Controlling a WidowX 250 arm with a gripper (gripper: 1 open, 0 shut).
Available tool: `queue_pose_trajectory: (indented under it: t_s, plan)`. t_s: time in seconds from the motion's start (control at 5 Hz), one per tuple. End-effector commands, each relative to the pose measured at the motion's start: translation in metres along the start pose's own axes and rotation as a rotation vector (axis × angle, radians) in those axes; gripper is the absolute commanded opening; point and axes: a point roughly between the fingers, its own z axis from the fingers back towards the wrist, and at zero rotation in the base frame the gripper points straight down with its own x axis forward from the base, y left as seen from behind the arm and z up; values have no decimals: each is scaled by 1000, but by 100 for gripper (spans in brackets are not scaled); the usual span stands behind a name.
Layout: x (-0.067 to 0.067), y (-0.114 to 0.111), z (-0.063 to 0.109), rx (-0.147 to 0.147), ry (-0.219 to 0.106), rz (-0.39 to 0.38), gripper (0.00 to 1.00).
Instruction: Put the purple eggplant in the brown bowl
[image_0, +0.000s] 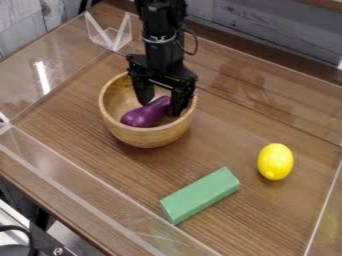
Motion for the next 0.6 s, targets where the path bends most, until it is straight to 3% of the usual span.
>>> queue_pose_trajectory:
  t_s: [0.0,0.2,0.4]
  plan:
    - [7,-1,7,18,-41,-7,100]
    - [7,-1,5,21,-39,-1,0]
    - [7,-2,7,17,-40,7,0]
